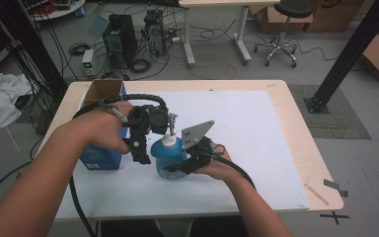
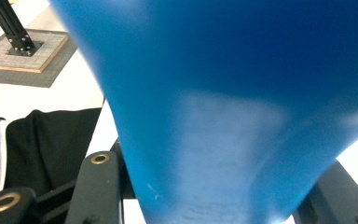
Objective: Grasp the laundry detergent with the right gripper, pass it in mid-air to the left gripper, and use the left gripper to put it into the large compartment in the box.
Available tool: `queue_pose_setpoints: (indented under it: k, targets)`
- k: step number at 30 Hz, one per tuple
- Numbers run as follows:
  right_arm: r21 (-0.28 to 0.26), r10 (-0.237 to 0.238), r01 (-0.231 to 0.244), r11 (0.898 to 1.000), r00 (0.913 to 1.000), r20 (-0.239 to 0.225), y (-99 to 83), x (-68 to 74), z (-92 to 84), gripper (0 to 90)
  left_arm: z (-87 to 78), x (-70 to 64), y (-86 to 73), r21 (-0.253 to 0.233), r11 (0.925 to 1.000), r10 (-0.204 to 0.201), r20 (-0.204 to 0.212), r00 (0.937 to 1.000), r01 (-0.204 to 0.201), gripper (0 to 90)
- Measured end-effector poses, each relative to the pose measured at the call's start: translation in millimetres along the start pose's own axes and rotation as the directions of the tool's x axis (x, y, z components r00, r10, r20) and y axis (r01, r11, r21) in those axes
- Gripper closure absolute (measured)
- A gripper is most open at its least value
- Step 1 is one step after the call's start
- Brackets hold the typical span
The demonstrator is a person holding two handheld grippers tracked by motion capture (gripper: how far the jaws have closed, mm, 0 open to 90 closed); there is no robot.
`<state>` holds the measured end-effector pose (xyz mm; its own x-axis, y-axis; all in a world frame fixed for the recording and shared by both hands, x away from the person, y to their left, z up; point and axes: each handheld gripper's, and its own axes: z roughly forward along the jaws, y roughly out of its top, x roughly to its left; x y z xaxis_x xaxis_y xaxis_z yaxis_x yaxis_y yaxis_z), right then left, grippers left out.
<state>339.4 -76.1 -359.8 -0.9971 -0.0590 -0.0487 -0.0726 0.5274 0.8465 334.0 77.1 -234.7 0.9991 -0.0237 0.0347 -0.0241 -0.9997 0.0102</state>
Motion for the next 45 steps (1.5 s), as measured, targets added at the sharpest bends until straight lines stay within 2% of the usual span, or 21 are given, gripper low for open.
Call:
queue_pose_setpoints:
  k: [11,21,24,27,30,33,34,35,36,37,45]
  targets:
    - [-0.033,0.004,-0.004,0.999,1.0000,-0.001,3.3,0.4,13.5,46.5,5.2,-1.2,5.7,-0.008,1.0000,0.003,0.003,1.0000,-0.003,0.1]
    - [-0.051,0.009,-0.008,0.999,0.9999,0.006,6.1,-1.0,20.6,46.5,12.4,0.2,12.2,0.006,1.0000,0.001,0.017,0.9999,-0.001,0.1]
    - [-0.044,0.041,-0.042,0.998,0.9991,-0.002,7.3,0.8,21.7,46.5,14.0,-0.2,14.1,0.007,1.0000,0.003,0.013,0.9999,-0.003,0.1]
    - [-0.056,0.009,-0.008,0.998,0.9999,0.012,9.8,-2.2,25.3,46.4,16.8,-1.3,15.6,0.006,1.0000,-0.005,0.014,0.9999,0.005,0.1]
    - [-0.056,0.029,-0.029,0.998,0.9996,-0.007,11.5,-0.5,26.2,46.4,18.0,-1.4,15.2,0.008,0.9999,-0.006,0.011,0.9999,0.006,0.1]
    - [-0.062,0.026,-0.026,0.998,0.9996,-0.005,12.7,-1.2,28.0,46.5,18.5,-1.5,14.0,0.008,0.9999,-0.012,0.006,0.9999,0.012,0.1]
    - [-0.054,0.039,-0.040,0.998,0.9992,-0.009,13.0,-0.4,28.4,46.4,19.0,-1.9,13.5,0.007,0.9998,-0.016,0.003,0.9999,0.016,0.1]
    - [-0.062,0.028,-0.028,0.998,0.9996,-0.004,13.2,-2.1,29.5,46.4,18.7,-2.1,13.4,0.007,0.9999,-0.014,-0.002,0.9999,0.014,0.1]
    - [-0.056,0.042,-0.043,0.998,0.9991,-0.011,13.2,-1.8,29.5,46.4,18.5,-3.0,13.4,0.003,0.9998,-0.019,-0.005,0.9998,0.019,0.3]
    - [-0.068,0.020,-0.021,0.997,0.9998,-0.003,13.5,-3.6,30.2,46.4,18.5,-3.0,13.4,0.003,0.9998,-0.019,-0.005,0.9998,0.019,0.3]
    - [-0.071,0.035,-0.035,0.997,0.9994,-0.007,14.6,-3.4,30.3,46.4,17.6,-3.1,14.0,0.019,0.9996,-0.021,-0.012,0.9997,0.021,6.0]
